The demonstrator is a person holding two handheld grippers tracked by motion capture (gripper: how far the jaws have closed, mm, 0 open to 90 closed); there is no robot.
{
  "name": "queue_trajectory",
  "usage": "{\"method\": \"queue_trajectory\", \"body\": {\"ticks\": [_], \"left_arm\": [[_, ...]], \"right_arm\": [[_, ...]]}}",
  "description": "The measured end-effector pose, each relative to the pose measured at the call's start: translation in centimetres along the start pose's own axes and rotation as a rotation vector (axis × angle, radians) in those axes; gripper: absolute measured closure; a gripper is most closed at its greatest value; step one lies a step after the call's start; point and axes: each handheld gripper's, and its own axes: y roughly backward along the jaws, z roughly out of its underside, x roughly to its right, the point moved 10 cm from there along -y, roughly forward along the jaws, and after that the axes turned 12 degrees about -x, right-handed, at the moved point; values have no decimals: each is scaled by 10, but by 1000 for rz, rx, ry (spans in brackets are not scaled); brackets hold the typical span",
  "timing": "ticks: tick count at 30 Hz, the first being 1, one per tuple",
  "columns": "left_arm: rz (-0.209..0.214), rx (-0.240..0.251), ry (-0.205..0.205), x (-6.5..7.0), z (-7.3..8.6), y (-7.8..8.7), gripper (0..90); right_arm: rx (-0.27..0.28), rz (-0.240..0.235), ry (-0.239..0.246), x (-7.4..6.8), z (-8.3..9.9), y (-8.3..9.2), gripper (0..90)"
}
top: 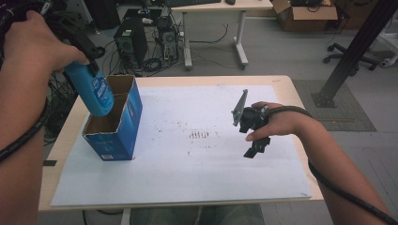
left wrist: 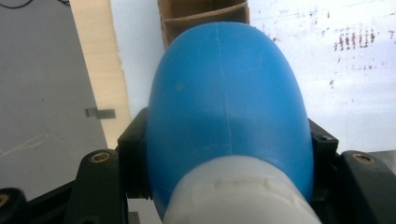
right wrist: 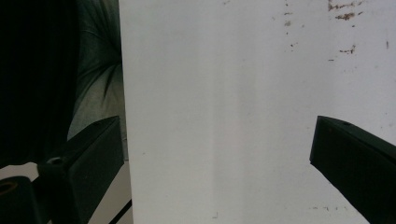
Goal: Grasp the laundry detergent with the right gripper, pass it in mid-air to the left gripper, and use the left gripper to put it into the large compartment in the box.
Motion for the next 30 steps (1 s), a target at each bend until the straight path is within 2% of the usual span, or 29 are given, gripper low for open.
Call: {"method": "queue_trajectory", "body": {"ticks": [6, 14, 26, 30], "left_arm": [[5, -6, 10, -3, -3, -8, 378], [5, -8, 3, -4, -7, -22, 378], [-11, -30, 5, -5, -13, -50, 377], [-4, -36, -2, -3, -16, -61, 378]], "right_arm": [[-1, -5, 1, -1, -1, -3, 33], [-15, -18, -2, -3, 0, -4, 33], [-29, -24, 6, -4, -3, 2, 33], [-31, -27, 4, -4, -2, 2, 33]]}}
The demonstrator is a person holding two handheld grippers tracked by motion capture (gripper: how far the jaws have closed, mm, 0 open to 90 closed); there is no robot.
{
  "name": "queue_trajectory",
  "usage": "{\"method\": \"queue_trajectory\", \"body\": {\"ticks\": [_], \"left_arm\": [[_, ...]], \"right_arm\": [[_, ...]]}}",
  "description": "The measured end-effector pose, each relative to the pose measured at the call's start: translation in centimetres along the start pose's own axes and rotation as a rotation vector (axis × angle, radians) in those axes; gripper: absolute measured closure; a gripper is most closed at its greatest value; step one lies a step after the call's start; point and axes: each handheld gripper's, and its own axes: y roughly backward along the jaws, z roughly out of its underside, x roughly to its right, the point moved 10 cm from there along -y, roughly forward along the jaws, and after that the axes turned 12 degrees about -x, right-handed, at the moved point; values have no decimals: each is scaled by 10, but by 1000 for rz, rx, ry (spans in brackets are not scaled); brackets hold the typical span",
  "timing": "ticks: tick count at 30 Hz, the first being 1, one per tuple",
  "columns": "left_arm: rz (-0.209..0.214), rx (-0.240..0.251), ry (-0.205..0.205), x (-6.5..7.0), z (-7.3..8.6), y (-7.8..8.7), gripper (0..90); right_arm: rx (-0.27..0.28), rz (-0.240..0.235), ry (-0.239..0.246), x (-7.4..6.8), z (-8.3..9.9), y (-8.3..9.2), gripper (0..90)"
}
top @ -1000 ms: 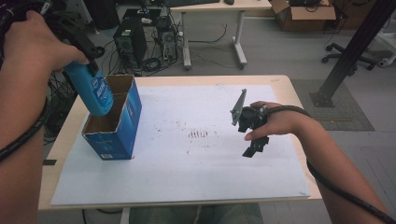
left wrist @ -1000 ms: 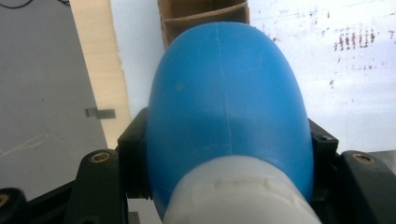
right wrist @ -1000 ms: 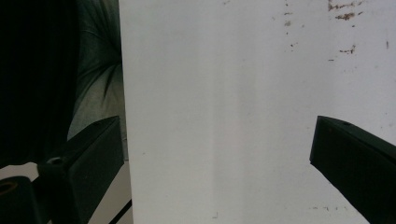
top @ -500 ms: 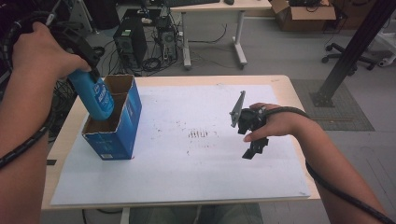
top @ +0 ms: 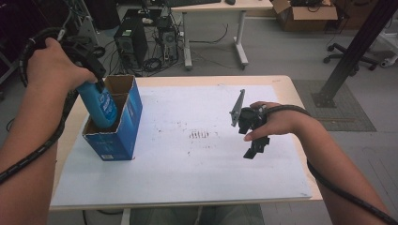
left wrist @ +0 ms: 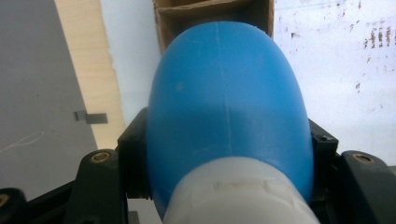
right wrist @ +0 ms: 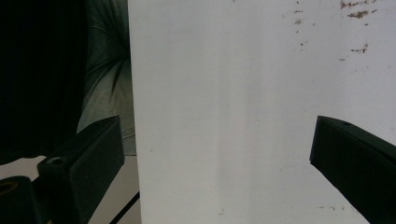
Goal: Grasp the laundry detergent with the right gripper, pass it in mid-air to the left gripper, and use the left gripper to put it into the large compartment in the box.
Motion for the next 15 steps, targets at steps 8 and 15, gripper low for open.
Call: {"method": "queue_trajectory", "body": {"ticks": [8, 15], "left_arm": [[-9, -14, -3, 2, -3, -15, 378], [-21, 2, 3, 1, -7, -28, 377]], "right_arm": [[9, 5, 3, -1, -1, -1, 33], [15, 5, 1, -1, -1, -2, 33]]}}
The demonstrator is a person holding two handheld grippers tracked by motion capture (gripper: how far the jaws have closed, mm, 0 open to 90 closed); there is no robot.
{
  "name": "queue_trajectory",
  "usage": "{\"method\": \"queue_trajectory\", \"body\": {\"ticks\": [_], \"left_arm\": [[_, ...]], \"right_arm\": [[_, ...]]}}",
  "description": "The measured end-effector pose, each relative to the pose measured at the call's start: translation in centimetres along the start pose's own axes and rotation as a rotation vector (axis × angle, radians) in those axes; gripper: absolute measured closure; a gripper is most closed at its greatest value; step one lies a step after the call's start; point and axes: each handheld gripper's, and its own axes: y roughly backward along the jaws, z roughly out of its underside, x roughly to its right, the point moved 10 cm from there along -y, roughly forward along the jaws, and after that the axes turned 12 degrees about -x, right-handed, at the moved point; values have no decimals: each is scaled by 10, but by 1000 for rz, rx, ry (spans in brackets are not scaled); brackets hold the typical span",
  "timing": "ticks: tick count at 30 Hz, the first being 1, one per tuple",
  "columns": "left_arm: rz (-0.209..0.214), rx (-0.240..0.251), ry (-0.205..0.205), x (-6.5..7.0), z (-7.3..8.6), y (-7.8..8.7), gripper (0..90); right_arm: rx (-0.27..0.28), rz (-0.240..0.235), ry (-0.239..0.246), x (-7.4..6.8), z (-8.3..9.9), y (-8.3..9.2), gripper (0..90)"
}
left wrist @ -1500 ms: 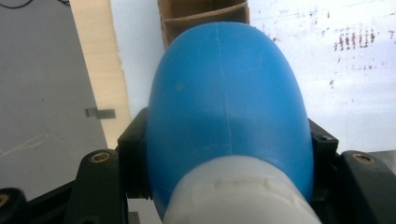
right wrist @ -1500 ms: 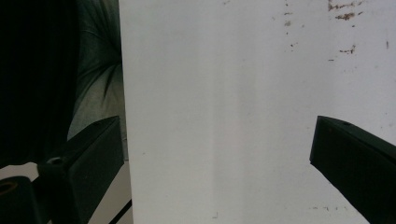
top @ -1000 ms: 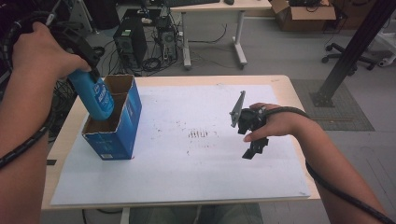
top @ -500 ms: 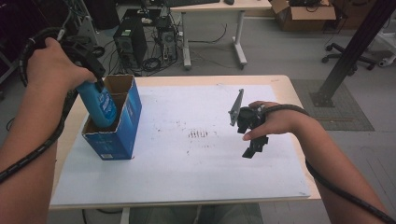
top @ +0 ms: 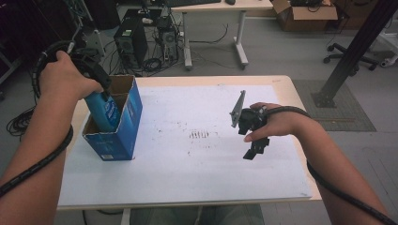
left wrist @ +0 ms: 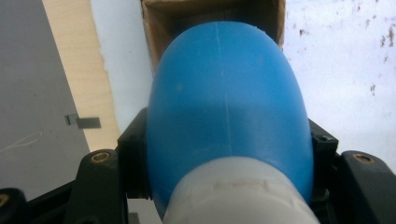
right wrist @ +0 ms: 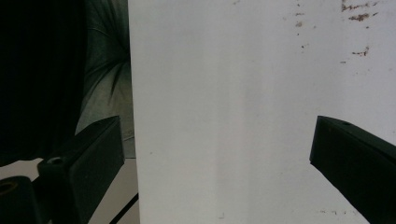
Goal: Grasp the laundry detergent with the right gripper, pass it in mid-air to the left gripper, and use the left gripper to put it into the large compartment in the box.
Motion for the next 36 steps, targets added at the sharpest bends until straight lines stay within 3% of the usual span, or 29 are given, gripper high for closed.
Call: {"method": "queue_trajectory", "body": {"ticks": [24, 36], "left_arm": [[-13, 12, 16, 0, -6, -55, 377], [-23, 7, 14, 1, -8, -69, 377]], "right_arm": [[3, -1, 5, -2, 0, -2, 33], [-19, -5, 1, -1, 4, 2, 34]]}}
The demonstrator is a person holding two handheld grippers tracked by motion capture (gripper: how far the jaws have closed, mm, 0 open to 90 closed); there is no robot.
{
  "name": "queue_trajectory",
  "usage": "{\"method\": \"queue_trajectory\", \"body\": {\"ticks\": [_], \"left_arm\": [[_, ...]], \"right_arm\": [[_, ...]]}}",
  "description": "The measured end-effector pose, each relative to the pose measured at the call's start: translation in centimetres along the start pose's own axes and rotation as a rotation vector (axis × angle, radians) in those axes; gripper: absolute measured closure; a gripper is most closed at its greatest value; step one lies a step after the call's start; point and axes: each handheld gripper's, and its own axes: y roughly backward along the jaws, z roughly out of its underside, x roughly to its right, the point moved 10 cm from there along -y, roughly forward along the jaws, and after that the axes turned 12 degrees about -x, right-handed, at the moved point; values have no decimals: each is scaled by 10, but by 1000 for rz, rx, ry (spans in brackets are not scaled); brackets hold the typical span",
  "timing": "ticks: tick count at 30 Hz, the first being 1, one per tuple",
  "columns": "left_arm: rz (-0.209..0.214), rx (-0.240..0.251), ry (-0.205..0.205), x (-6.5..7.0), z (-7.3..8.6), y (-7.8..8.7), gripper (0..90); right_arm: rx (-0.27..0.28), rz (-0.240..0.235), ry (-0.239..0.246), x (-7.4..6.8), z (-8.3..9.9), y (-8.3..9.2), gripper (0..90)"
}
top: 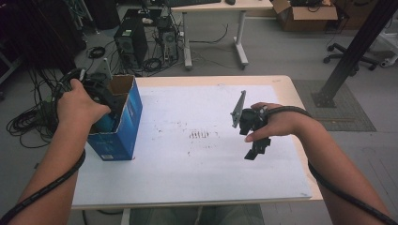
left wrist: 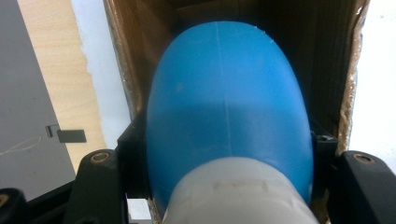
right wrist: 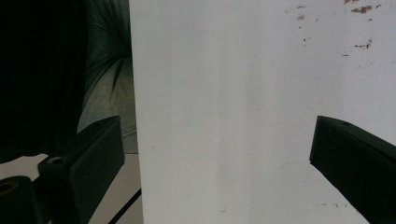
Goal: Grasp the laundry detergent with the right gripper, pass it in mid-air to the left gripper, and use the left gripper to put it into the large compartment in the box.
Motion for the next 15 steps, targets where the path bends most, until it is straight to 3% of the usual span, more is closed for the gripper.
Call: {"method": "queue_trajectory", "body": {"ticks": [15], "left_arm": [[-13, -6, -6, 1, -4, -11, 376]], "right_arm": [[-1, -10, -2, 2, 1, -5, 34]]}}
